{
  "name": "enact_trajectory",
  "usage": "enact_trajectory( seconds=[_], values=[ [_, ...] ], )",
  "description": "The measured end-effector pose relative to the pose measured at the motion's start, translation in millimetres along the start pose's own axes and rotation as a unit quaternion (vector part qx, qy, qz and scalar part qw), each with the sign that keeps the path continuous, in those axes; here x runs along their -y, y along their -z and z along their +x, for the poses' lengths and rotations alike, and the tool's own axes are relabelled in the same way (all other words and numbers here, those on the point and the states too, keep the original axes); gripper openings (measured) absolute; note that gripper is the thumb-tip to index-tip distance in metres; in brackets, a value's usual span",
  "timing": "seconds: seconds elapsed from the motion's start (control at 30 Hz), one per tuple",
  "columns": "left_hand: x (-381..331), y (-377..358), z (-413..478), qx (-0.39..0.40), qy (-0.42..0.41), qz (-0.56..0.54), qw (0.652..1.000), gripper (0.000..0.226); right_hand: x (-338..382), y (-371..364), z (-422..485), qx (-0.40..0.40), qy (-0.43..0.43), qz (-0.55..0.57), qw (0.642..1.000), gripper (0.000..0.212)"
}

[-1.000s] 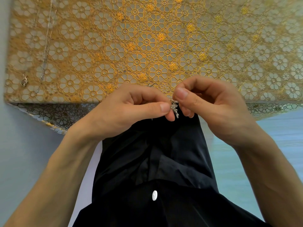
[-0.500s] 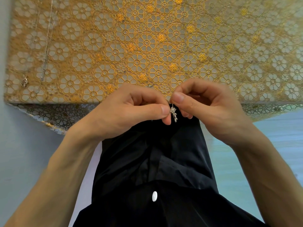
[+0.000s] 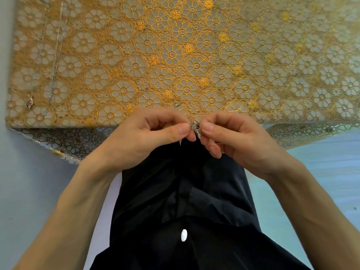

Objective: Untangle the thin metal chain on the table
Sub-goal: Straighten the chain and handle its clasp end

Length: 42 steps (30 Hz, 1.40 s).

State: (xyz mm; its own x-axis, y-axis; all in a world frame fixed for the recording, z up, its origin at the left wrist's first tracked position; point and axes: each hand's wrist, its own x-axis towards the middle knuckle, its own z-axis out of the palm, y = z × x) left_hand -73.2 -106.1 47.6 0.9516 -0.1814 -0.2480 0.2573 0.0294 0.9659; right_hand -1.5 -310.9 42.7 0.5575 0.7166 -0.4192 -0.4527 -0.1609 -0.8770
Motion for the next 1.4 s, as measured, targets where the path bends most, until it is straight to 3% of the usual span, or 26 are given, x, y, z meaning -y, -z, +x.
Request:
enact_trajectory(
  seconds=[0.17, 0.4, 0.77, 1.03, 1.4],
  values=[
    [-0.4, -9.4, 0.2, 0.011, -0.007, -0.016, 1.0, 0.015, -2.1, -3.4, -1.7, -0.004, 0.008, -0.023, 1.0, 0.017],
    [7.0, -8.8, 2.3, 0.001, -0.005, -0.062, 0.998, 0.018, 1.2, -5.4, -3.5, -0.034, 0.005, 0.082, 0.996, 0.012],
    [6.1, -12.8, 3.5, 0.009, -0.011, -0.074, 0.997, 0.017, 6.8, -10.0, -6.6, -0.002, -0.018, 0.158, 0.987, 0.008],
    [1.0, -9.3, 0.8, 0.025, -0.019, -0.032, 0.999, 0.011, 13.8, -5.8, -13.1, -0.081, 0.012, -0.037, 0.996, 0.005],
    [-3.8, -17.2, 2.2, -0.013, -0.042, 0.017, 0.999, 0.018, 8.2, -17.3, -5.3, -0.052, 0.0, 0.141, 0.989, 0.01]
  ],
)
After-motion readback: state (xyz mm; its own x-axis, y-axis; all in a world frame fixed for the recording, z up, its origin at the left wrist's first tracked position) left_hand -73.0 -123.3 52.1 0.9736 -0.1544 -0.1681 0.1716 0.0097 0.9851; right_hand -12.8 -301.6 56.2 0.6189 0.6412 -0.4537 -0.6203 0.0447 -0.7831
